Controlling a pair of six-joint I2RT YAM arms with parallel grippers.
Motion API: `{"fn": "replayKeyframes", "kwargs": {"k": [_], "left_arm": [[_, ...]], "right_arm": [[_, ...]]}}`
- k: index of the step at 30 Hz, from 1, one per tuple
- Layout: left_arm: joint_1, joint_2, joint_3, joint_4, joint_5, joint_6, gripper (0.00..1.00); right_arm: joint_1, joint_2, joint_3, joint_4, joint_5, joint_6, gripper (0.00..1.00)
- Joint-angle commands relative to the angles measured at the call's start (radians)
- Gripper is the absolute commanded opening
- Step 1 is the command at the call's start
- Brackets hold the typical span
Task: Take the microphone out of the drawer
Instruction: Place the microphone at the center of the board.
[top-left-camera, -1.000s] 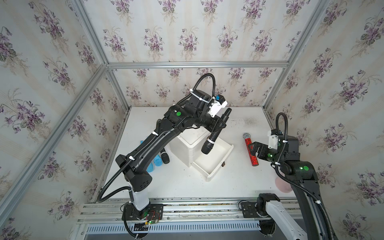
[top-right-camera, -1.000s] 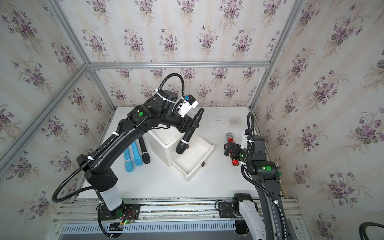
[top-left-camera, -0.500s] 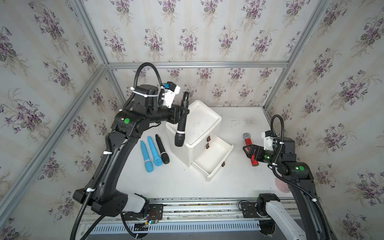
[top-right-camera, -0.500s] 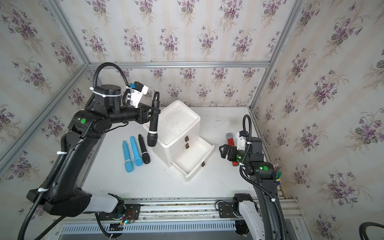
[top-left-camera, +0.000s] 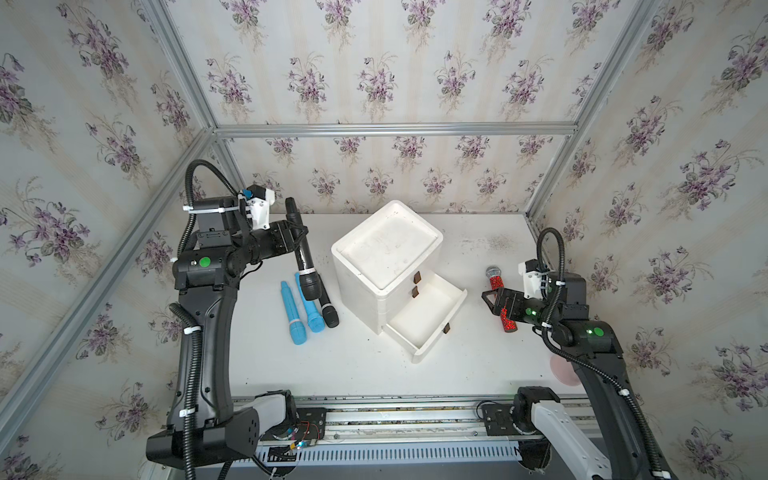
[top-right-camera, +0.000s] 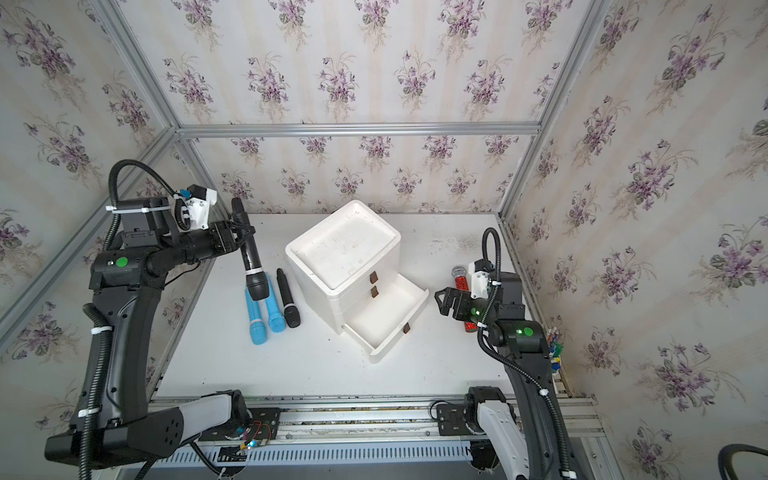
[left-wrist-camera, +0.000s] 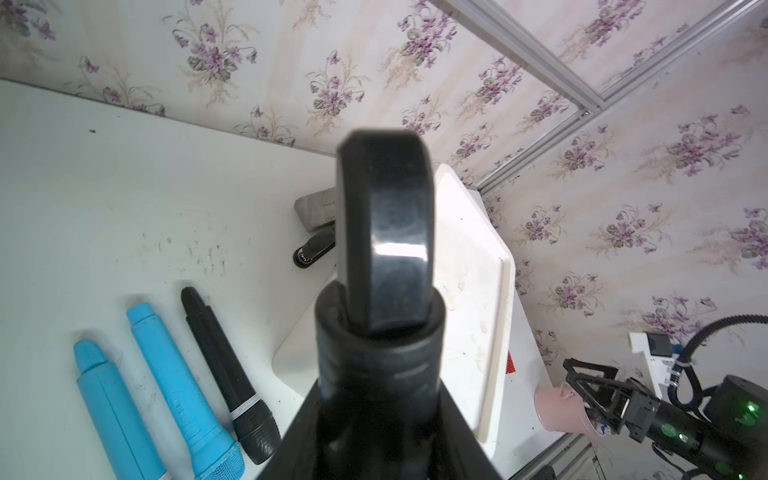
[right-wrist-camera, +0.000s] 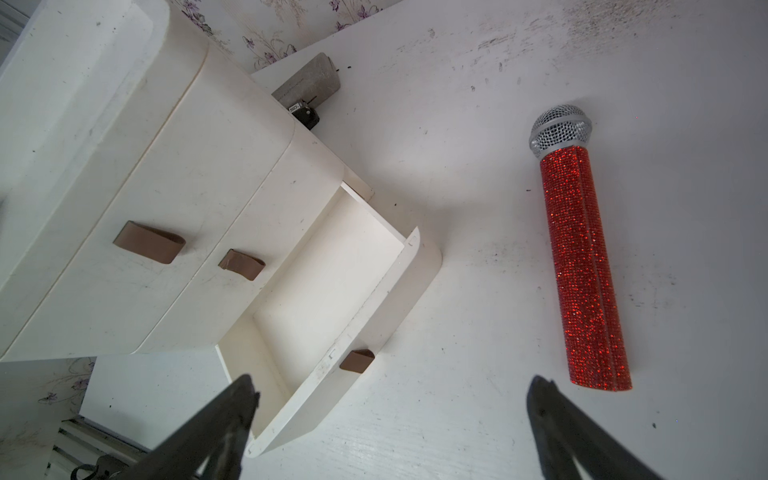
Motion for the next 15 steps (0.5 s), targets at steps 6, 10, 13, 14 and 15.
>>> {"fn": "replayKeyframes", "kwargs": {"k": [6, 10, 13, 14, 15], "left_arm": [[0.037, 0.090, -0.145, 0.042, -0.070, -0.001, 0.00], [0.040, 0.126, -0.194, 0.051, -0.129, 0.023, 0.00], [0.043, 0.157, -0.222, 0.053, -0.185, 0.027, 0.00], [0.045, 0.169, -0.226, 0.053, -0.193, 0.029, 0.00], [0.045, 0.184, -0.229, 0.052, -0.208, 0.031, 0.00]], "right_arm": [[-0.001, -0.006, -0.023, 0.042, -0.030, -0.013, 1.00], [-0.001, -0.009, -0.030, 0.052, -0.037, -0.013, 1.00], [-0.001, -0.012, -0.036, 0.059, -0.041, -0.013, 1.00], [-0.001, -0.013, -0.039, 0.061, -0.043, -0.013, 1.00], [-0.001, -0.011, -0.041, 0.065, -0.044, -0.013, 1.00]]}}
